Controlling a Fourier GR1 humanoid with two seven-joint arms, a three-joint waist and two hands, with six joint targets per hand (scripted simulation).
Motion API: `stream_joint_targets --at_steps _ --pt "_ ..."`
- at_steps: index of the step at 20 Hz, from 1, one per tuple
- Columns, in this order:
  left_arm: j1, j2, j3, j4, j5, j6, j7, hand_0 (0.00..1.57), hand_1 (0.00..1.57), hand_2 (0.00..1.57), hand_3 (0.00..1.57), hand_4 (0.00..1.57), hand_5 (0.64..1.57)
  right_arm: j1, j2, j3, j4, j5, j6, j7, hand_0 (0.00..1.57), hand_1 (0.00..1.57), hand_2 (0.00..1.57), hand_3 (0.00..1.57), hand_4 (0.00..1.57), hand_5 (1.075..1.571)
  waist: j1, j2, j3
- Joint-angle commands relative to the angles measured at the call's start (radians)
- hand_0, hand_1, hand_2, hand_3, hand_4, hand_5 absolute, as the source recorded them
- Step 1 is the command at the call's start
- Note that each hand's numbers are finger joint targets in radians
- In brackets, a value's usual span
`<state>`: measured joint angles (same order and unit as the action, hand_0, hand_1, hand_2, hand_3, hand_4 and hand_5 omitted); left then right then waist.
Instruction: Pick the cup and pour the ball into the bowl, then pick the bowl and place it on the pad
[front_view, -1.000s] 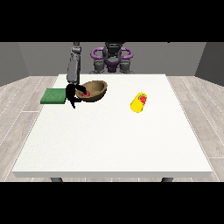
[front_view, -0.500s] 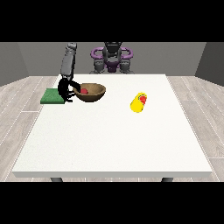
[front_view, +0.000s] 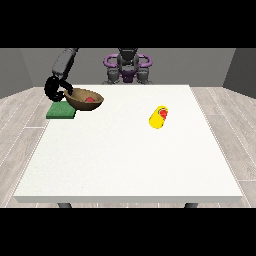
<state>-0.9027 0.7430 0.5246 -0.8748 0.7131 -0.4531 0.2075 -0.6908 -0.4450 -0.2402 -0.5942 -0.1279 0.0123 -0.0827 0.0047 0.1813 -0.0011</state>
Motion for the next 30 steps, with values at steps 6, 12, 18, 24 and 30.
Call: stream_joint_targets --at_steps 6,12,18,24,30 --pt "-0.009 0.006 -0.015 -0.046 0.045 0.039 0.036 0.0 0.0 0.0 0.0 0.0 1.571 0.029 -0.077 -0.033 0.052 0.0 0.039 -0.011 1.57 1.57 1.57 1.17 1.16 1.568 0.013 0.01 0.0018" --pt "-0.036 0.003 -0.041 -0.139 0.049 0.071 0.038 0.0 0.0 0.0 0.0 0.0 1.571 0.058 -0.191 -0.105 0.113 -0.03 0.112 -0.134 1.57 1.57 1.57 0.84 1.13 1.562 0.015 0.09 0.0033" --pt "-0.077 0.006 -0.05 -0.295 0.12 0.126 0.114 0.0 0.0 0.0 0.0 0.0 1.571 0.074 -0.292 -0.141 0.218 -0.024 0.189 -0.259 1.57 1.57 1.57 0.76 1.18 1.566 0.084 0.179 0.0045" --pt "-0.08 0.062 -0.03 -0.379 0.151 0.149 0.151 0.0 0.0 0.0 0.0 0.0 1.568 0.033 -0.296 -0.233 0.311 -0.103 0.147 -0.196 1.57 1.57 1.57 1.57 0.63 1.56 0.114 0.233 0.0044" --pt "-0.078 0.078 -0.017 -0.529 0.205 0.22 0.205 0.0 0.0 0.0 0.0 0.0 1.564 0.001 -0.403 -0.241 0.325 -0.074 0.084 -0.253 0.82 0.82 0.73 0.96 0.0 1.516 0.119 0.313 0.0051"
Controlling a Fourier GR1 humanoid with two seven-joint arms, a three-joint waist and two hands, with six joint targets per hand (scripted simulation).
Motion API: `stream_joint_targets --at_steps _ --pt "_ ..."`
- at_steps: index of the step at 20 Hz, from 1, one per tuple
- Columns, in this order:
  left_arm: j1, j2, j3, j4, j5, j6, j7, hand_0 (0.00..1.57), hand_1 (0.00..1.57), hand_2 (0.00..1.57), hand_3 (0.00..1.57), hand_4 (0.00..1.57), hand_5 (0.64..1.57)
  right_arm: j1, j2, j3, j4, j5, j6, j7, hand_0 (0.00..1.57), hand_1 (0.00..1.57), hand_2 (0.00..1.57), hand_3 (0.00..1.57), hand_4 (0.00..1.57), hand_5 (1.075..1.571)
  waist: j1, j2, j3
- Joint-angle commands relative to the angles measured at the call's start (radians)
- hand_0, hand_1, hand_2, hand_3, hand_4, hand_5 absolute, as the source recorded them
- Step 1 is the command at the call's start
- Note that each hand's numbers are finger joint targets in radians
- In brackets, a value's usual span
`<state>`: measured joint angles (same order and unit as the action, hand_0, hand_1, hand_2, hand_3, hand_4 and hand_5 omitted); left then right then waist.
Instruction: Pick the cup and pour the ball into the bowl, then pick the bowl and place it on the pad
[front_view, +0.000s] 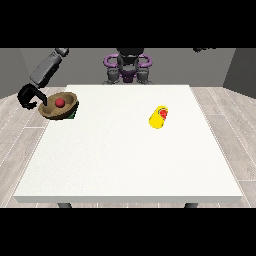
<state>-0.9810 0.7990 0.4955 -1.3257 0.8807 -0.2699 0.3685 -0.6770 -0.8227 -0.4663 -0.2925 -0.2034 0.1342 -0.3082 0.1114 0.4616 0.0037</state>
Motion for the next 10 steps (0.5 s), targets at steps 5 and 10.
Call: stream_joint_targets --at_steps 5,10 --pt "0.07 0.017 0.05 -0.09 0.043 0.032 0.009 0.0 0.0 0.0 0.0 0.0 1.563 -0.039 -0.078 -0.031 0.018 -0.022 0.037 0.01 0.29 0.29 0.3 0.23 0.0 1.423 -0.013 0.013 -0.0017" --pt "0.133 -0.021 0.035 -0.127 0.047 0.046 0.01 0.0 0.0 0.0 0.0 0.0 1.566 -0.058 -0.106 -0.038 0.019 -0.042 0.118 0.059 0.37 0.37 0.25 0.0 0.0 1.416 -0.043 -0.029 -0.0021"
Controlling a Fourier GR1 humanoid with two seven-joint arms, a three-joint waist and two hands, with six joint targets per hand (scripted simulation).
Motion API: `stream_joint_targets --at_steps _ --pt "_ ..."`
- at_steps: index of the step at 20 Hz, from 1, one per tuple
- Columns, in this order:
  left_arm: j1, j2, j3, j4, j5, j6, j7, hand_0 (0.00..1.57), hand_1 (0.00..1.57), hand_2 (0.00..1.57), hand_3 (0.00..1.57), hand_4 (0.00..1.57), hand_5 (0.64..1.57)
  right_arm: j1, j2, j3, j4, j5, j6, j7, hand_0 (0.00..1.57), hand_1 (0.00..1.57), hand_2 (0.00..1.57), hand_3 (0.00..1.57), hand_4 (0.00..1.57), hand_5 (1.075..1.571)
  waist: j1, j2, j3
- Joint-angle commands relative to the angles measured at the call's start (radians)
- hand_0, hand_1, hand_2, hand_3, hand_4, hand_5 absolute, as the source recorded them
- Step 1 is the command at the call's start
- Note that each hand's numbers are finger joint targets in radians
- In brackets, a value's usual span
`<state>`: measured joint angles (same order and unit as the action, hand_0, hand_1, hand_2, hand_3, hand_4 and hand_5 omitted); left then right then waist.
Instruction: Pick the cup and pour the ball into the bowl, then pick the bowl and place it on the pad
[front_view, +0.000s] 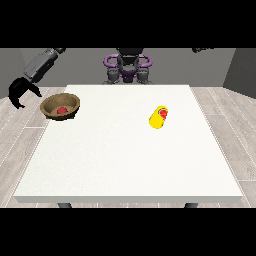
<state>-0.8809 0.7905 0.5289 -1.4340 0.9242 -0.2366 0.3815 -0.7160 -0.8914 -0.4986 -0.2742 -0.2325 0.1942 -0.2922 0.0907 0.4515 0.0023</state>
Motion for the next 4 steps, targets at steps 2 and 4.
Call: stream_joint_targets --at_steps 2,4 --pt "0.046 -0.012 -0.009 0.057 -0.017 -0.02 -0.017 0.0 0.0 0.0 0.0 0.0 1.566 -0.043 -0.042 0.0 -0.03 -0.023 0.112 0.08 0.41 0.41 0.08 0.31 0.0 1.388 -0.043 -0.076 -0.002" --pt "0.04 -0.046 -0.046 0.12 -0.03 -0.037 -0.029 0.0 0.0 0.0 0.0 0.0 1.566 -0.095 -0.01 0.024 -0.075 -0.018 0.107 0.119 0.38 0.38 0.12 0.41 0.31 1.374 -0.044 -0.136 -0.0038"
